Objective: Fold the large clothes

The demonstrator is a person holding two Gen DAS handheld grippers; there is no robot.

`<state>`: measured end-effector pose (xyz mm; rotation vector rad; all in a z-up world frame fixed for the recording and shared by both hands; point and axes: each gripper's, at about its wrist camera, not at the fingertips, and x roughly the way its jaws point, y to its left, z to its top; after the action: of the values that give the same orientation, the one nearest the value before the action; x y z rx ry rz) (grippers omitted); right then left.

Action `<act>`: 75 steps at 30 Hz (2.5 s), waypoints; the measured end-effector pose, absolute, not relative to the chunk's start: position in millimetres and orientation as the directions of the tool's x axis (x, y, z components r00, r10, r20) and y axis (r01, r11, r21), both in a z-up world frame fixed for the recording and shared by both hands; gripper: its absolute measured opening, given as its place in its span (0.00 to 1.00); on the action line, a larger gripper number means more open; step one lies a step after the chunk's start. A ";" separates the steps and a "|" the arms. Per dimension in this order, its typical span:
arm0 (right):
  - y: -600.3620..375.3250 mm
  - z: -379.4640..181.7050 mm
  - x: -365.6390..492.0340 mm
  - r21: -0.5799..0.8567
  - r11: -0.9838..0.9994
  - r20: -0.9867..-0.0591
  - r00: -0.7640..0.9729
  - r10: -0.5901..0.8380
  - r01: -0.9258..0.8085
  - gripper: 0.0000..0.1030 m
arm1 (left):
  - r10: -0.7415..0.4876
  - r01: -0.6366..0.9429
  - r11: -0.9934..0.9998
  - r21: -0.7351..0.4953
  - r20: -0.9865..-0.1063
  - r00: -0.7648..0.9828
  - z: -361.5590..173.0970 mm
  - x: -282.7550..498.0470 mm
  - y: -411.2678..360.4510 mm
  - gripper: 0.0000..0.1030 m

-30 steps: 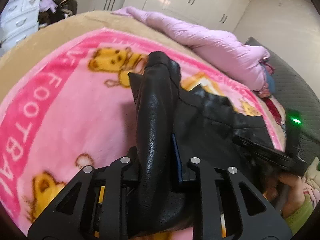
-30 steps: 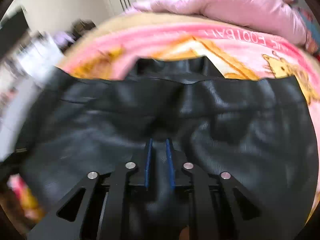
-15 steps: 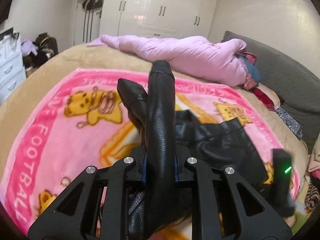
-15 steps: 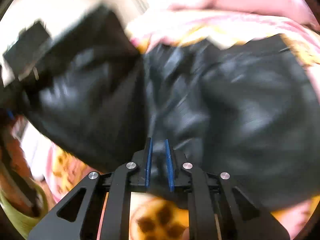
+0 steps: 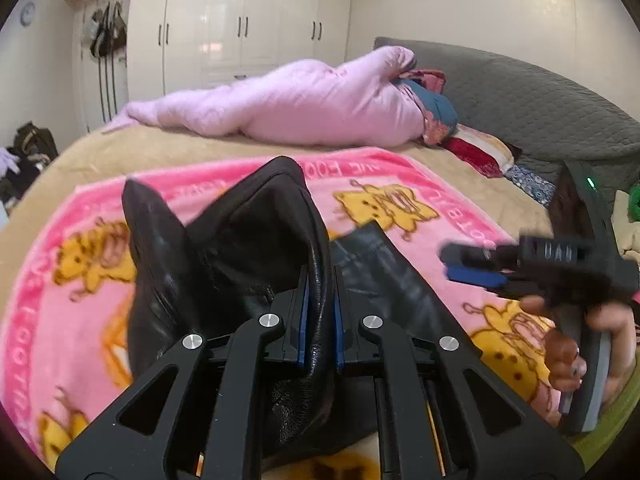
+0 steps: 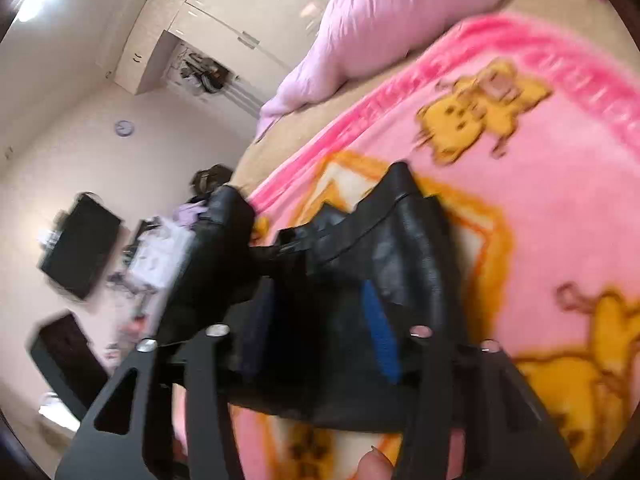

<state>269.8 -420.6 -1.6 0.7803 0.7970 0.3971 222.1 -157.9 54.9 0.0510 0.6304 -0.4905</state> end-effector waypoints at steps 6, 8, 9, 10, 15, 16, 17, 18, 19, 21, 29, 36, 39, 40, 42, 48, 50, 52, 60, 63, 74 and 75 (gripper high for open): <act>-379.4 19.8 312.5 0.782 0.614 -0.512 0.451 0.731 -0.107 0.88 | -0.485 0.508 0.851 -0.134 -0.570 0.663 33.1 208.9 -176.1 0.03; -365.8 27.3 323.7 0.762 0.638 -0.545 0.421 0.725 -0.112 0.90 | -0.504 0.520 0.841 -0.149 -0.564 0.654 28.1 205.5 -179.2 0.03; -358.2 29.9 329.9 0.749 0.653 -0.567 0.405 0.718 -0.108 0.90 | -0.511 0.524 0.837 -0.154 -0.563 0.650 25.0 203.6 -180.1 0.03; -349.9 31.3 336.6 0.736 0.667 -0.588 0.384 0.712 -0.111 0.90 | -0.519 0.529 0.833 -0.161 -0.559 0.647 23.0 201.9 -179.9 0.03; -320.6 27.9 352.9 0.647 0.755 -0.687 0.350 0.637 -0.103 0.54 | -0.547 0.560 0.813 -0.159 -0.540 0.640 19.4 197.9 -177.4 0.03; -318.4 27.1 353.8 0.646 0.755 -0.684 0.357 0.636 -0.107 0.37 | -0.547 0.561 0.813 -0.157 -0.534 0.645 19.9 198.3 -175.3 0.03; -316.8 27.0 355.8 0.637 0.763 -0.689 0.363 0.628 -0.112 0.10 | -0.550 0.561 0.812 -0.160 -0.529 0.646 20.5 199.0 -174.2 0.03; -315.1 28.7 356.7 0.619 0.775 -0.692 0.376 0.616 -0.131 0.08 | -0.560 0.560 0.809 -0.177 -0.518 0.646 21.4 200.8 -169.1 0.03; -313.4 33.0 355.0 0.599 0.782 -0.686 0.393 0.612 -0.170 0.07 | -0.568 0.561 0.806 -0.188 -0.511 0.645 22.4 200.7 -166.3 0.03; -317.0 27.4 356.1 0.568 0.803 -0.700 0.408 0.586 -0.179 0.07 | -0.592 0.567 0.794 -0.220 -0.495 0.636 27.3 200.9 -158.5 0.03; -372.2 -1.4 351.3 0.556 0.823 -0.710 0.448 0.544 -0.119 0.06 | -0.673 0.603 0.740 -0.299 -0.343 0.655 84.4 160.5 -96.7 0.18; -407.3 -24.1 341.6 0.564 0.821 -0.712 0.453 0.536 -0.086 0.07 | -0.358 0.188 0.916 -0.355 -0.508 0.784 35.1 239.1 -6.0 0.29; -397.8 -32.4 347.4 0.473 0.880 -0.791 0.418 0.447 -0.044 0.29 | -0.392 0.154 0.907 -0.392 -0.650 0.651 -22.1 294.7 -13.5 0.21; -396.3 -31.4 349.6 0.439 0.898 -0.812 0.414 0.412 -0.031 0.44 | -0.436 0.188 0.890 -0.415 -0.658 0.614 -33.6 301.7 -23.7 0.13; -395.7 -13.6 350.5 0.378 0.926 -0.823 0.451 0.345 -0.018 0.45 | -0.418 0.235 0.906 -0.351 -0.664 0.620 -37.1 293.1 -40.8 0.03; -351.3 69.7 362.8 0.407 0.900 -0.720 0.552 0.420 -0.153 0.67 | -0.458 0.312 0.889 -0.335 -0.628 0.630 -33.4 279.1 -52.0 0.00; -313.3 62.0 384.7 0.416 0.891 -0.764 0.460 0.452 -0.183 0.72 | -0.453 0.315 0.891 -0.325 -0.628 0.633 -31.6 282.5 -53.4 0.00; -283.8 41.0 404.2 0.409 0.900 -0.817 0.379 0.435 -0.150 0.72 | -0.464 0.320 0.886 -0.336 -0.626 0.627 -30.8 280.4 -53.2 0.00; -235.5 74.6 341.9 0.332 0.867 -0.716 0.499 0.488 -0.372 0.06 | -0.537 0.346 0.840 -0.419 -0.543 0.645 -2.6 266.1 -32.7 0.04; -275.0 91.3 293.9 0.269 0.881 -0.623 0.628 0.467 -0.389 0.06 | -0.557 0.342 0.821 -0.457 -0.511 0.655 18.5 258.3 -23.4 0.18; -423.0 -42.9 218.2 0.510 0.855 -0.654 0.689 0.312 0.097 0.06 | -0.551 0.565 0.778 -0.275 -0.732 0.402 -11.2 260.5 -182.1 0.29; -428.6 -53.2 222.2 0.520 0.845 -0.664 0.681 0.309 0.123 0.07 | -0.541 0.571 0.780 -0.255 -0.734 0.412 -14.7 258.4 -189.2 0.31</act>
<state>222.2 -428.6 -53.2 0.5698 0.8269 0.1113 258.4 -189.2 -14.7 0.0370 0.9087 -0.6994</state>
